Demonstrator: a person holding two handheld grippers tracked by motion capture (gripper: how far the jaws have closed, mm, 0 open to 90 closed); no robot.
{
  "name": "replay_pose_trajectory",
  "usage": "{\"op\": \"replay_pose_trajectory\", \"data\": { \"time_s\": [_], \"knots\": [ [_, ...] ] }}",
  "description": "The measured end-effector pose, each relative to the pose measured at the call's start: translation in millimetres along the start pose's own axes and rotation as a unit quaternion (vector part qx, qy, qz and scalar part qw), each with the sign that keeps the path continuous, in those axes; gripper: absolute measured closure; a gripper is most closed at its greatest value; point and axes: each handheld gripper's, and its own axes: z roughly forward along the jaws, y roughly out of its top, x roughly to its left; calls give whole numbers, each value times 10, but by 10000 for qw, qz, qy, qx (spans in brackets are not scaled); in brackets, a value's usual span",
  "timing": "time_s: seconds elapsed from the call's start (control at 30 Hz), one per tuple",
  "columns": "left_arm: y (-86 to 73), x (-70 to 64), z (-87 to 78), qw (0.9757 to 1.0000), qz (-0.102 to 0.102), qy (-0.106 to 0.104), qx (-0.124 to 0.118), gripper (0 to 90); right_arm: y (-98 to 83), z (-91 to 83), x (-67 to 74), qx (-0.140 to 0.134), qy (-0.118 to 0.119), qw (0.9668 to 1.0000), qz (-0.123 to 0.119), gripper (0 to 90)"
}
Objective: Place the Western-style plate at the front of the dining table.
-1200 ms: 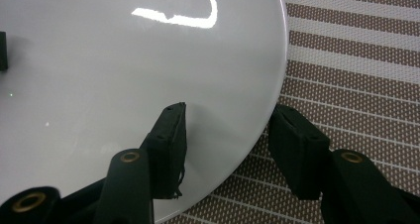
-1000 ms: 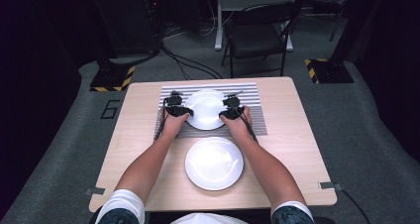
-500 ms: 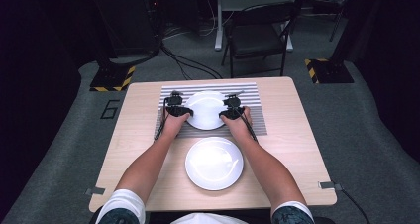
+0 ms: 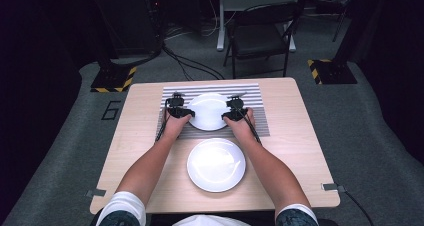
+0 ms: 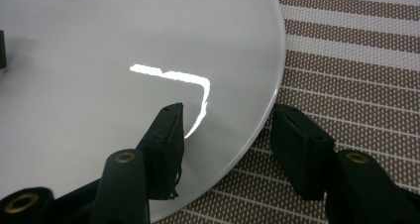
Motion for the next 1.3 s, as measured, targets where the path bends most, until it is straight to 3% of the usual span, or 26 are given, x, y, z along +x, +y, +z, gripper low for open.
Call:
{"op": "replay_pose_trajectory", "data": {
  "time_s": [0.3,0.83,1.3],
  "knots": [
    [-25,63,-127,9998,-79,-123,-149,513,-19,-110,-5,-101,118,9999,-3,456],
    [-45,74,-421,9991,210,-166,-317,497,-7,-327,-18,-243,233,9994,-117,437],
    [-84,-30,-791,9970,487,-248,-549,493,-95,-756,-56,-589,374,9969,-360,436]
  ]
}}
